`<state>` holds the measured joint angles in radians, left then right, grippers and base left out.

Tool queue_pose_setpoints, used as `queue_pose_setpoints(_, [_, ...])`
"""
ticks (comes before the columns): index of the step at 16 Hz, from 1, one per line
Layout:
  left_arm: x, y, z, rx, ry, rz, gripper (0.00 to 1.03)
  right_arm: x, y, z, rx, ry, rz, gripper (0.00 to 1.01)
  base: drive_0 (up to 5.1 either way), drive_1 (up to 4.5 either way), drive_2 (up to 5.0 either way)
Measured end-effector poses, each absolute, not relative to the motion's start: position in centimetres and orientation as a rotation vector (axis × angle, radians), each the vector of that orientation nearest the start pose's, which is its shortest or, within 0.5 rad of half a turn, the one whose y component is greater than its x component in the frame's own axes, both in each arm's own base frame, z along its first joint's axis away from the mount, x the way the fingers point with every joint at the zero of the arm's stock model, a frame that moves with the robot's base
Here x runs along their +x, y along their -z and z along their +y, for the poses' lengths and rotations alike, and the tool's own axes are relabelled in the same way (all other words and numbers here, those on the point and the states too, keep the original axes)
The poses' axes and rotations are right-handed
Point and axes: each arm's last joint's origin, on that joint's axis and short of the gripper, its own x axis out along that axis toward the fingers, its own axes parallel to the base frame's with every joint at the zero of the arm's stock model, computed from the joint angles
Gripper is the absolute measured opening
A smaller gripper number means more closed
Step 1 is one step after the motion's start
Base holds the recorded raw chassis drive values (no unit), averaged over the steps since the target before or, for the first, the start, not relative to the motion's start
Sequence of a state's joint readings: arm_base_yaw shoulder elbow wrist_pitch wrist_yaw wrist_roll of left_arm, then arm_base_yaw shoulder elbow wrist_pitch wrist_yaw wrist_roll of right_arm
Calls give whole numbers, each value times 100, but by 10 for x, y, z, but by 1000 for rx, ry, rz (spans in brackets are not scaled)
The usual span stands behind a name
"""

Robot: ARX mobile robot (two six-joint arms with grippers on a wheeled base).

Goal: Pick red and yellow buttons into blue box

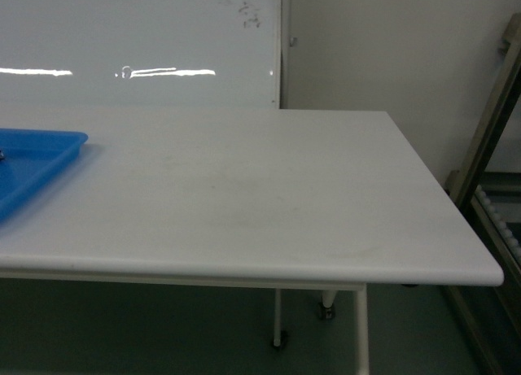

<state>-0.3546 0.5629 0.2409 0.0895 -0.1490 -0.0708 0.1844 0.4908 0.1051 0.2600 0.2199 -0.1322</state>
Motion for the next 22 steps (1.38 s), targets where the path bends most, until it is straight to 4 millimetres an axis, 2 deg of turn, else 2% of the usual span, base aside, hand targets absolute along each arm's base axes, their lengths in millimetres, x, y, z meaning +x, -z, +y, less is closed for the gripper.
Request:
queue_pose_setpoints(4, [135,-202,-45,-12,197,233,34,131,-179,18,-157,27,126,34,498,-239,-239])
queue_pose_setpoints(13, [135,-201,-45,-12,196,234,34,131,-179,18,-158,27,127,34,449,-401,-68])
queue_pose_setpoints(22, [135,-201,-45,-12,196,235,34,131,-179,18,-158,27,127,34,498,-245,-245])
